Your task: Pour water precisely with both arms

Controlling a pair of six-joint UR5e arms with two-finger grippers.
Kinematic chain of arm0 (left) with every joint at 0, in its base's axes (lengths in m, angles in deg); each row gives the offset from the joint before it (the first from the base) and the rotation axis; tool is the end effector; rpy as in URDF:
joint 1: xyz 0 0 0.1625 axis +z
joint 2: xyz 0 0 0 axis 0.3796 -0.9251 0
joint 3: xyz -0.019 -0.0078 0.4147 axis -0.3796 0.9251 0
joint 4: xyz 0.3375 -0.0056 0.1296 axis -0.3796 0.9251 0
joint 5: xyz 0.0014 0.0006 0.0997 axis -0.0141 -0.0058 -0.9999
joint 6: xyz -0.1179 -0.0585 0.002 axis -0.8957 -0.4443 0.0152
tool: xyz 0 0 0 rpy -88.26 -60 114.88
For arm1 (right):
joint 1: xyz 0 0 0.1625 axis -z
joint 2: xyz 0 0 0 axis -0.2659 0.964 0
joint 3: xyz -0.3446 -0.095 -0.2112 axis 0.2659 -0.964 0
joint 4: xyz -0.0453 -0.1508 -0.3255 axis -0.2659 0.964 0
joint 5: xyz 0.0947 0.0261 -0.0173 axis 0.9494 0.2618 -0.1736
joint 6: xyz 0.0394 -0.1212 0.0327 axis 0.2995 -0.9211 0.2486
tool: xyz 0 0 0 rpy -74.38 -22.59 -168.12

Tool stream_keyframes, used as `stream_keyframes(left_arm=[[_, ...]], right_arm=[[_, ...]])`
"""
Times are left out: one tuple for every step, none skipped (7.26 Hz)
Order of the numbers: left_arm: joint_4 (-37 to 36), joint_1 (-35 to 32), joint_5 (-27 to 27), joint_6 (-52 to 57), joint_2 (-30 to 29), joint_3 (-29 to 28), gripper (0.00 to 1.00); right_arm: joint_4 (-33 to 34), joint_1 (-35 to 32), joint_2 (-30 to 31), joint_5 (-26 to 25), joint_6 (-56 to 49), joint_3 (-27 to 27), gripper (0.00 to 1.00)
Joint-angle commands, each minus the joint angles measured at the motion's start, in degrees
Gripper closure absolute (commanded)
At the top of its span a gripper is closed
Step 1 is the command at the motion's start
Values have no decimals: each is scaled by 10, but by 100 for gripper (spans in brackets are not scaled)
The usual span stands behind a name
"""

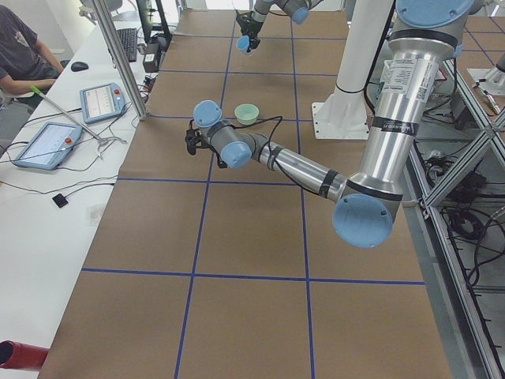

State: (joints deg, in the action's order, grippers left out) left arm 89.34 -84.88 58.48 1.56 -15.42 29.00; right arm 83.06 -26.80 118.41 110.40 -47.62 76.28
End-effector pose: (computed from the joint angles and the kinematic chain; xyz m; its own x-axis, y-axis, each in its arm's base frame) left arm 0.2197 -0.4802 0.4277 0.4121 -0.1316 -0.9016 0.0440 0.9912 -0.1246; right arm -0.2594 -0.3975 0.4147 0.7944 -0.4502 0.4076 0.1561 0.8000 0.5794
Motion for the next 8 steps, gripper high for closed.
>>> stream_keyframes(left_arm=[[0,1,0,-1,-1,1,26],[0,1,0,-1,-1,2,26],[0,0,0,-1,-1,2,26],[0,1,0,-1,-1,2,26],[0,0,0,-1,0,2,26],[0,0,0,-1,0,2,25],[0,1,0,-1,0,2,25],[0,0,0,-1,0,2,25]], right_arm=[[-226,-43,111,48,69,-51,100],[-363,-44,144,49,130,-100,100],[-484,-44,161,44,148,-167,100],[-550,-44,168,40,149,-205,100],[-557,-45,181,34,149,-209,100],[-570,-44,195,12,150,-213,100],[-603,-44,197,8,168,-240,100],[-655,-43,197,5,194,-276,100]])
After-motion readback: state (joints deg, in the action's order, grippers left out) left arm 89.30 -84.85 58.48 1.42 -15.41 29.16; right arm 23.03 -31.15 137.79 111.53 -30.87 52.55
